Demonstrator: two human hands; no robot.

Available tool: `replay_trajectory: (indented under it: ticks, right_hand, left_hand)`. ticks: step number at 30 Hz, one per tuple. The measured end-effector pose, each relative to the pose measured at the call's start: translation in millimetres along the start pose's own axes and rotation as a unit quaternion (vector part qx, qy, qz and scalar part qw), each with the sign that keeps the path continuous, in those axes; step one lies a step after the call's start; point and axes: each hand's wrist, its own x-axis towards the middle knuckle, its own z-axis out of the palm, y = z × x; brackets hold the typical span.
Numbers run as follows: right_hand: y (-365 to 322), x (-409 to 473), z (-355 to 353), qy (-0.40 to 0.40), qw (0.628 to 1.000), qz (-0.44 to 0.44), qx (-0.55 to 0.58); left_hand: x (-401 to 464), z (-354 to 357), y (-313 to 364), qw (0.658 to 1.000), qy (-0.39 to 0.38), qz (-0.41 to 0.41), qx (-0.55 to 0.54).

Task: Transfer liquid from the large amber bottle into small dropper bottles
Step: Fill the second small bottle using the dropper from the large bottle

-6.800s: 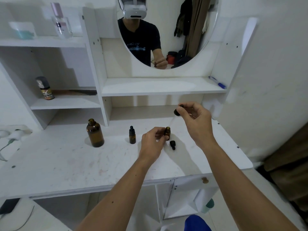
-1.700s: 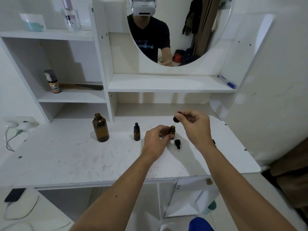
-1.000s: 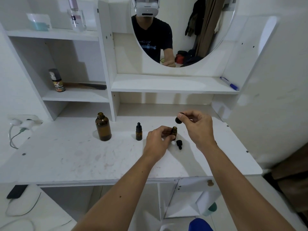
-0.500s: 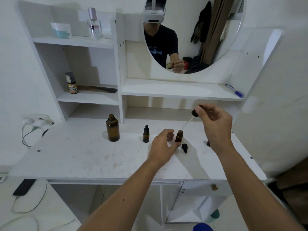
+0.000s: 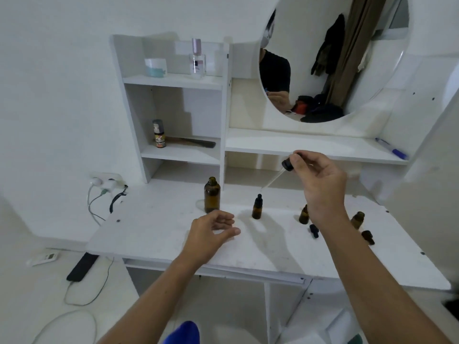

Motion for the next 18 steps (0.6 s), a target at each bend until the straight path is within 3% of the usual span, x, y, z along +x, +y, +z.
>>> replay_trajectory:
  ticks: [7,18]
  right_hand:
    - [10,2,69,-0.058,0.997,0.021,0.039]
    - [31,15,118,-0.114,0.993,-0.004,-0.019]
  left_hand:
    - [1,-45,-20,0.991,0.13,-0.042,0.003]
    - [41,-34,-19,0.989,0.131,-0.062,-0.028]
